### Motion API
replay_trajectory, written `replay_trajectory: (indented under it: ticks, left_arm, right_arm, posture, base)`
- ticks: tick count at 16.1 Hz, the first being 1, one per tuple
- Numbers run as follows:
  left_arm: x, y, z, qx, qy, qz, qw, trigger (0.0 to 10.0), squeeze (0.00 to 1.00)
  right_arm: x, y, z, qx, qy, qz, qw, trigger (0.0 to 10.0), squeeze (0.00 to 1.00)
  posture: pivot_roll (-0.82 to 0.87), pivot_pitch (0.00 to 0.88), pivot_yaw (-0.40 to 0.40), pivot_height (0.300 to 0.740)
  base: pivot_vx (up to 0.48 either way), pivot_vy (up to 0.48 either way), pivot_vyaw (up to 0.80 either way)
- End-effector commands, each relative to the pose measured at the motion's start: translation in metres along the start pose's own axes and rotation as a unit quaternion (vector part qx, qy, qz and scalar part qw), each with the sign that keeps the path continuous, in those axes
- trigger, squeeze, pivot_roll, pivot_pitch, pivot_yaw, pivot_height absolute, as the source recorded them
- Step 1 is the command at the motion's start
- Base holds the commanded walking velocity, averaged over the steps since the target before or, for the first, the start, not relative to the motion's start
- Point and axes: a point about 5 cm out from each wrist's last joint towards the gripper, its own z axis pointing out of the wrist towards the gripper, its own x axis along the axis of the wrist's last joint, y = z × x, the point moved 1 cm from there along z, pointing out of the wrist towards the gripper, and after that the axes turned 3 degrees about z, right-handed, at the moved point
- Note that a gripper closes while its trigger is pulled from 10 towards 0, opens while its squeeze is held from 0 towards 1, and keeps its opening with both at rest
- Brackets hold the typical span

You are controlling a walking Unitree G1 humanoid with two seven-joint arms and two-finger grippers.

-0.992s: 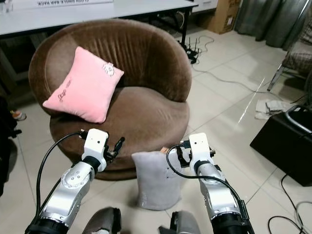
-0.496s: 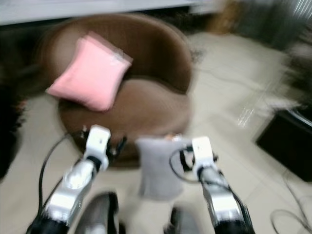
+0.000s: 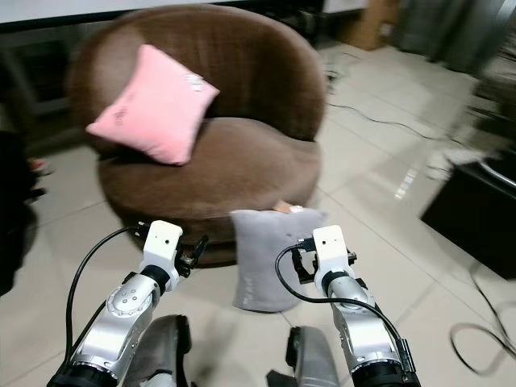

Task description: Move the pillow to the sofa from floor

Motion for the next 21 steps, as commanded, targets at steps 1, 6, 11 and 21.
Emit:
replay_trajectory:
  ticks: [1, 6, 11, 21]
  left_arm:
    - [0.0072, -0.0006, 0.003, 0.001, 0.012, 0.005, 1.0, 10.0, 0.0]
    - [0.0088, -0.0009, 0.0011, -0.001, 0.021, 0.004, 1.0, 10.0, 0.0]
    - [0.0092, -0.0031, 0.001, 0.001, 0.021, 0.007, 1.0, 10.0, 0.0]
    - [0.0105, -0.0051, 0.0028, 0.0, 0.02, 0.01, 1.0, 10.0, 0.0]
  right_arm:
    - [0.0046, 0.0023, -0.0006, -0.001, 0.007, -0.009, 1.0, 10.0, 0.0]
    - [0.0024, 0.002, -0.0012, -0.001, 0.002, -0.003, 1.0, 10.0, 0.0]
    - [0.0023, -0.0005, 0.0004, 0.0, 0.001, -0.005, 1.0, 10.0, 0.0]
    - [0.0027, 0.0005, 0.0016, -0.005, 0.001, -0.002, 1.0, 10.0, 0.0]
  posture:
    - [-0.04, 0.0, 0.008, 0.588]
    - [-0.03, 0.0, 0.007, 0.588]
    - [-0.03, 0.001, 0.011, 0.588]
    - [-0.03, 0.005, 0.017, 0.588]
  base:
    - [0.0, 0.0, 0.0]
    - [0.11, 0.0, -0.41]
    - [0.283, 0.0, 0.0]
    - [0.291, 0.0, 0.0]
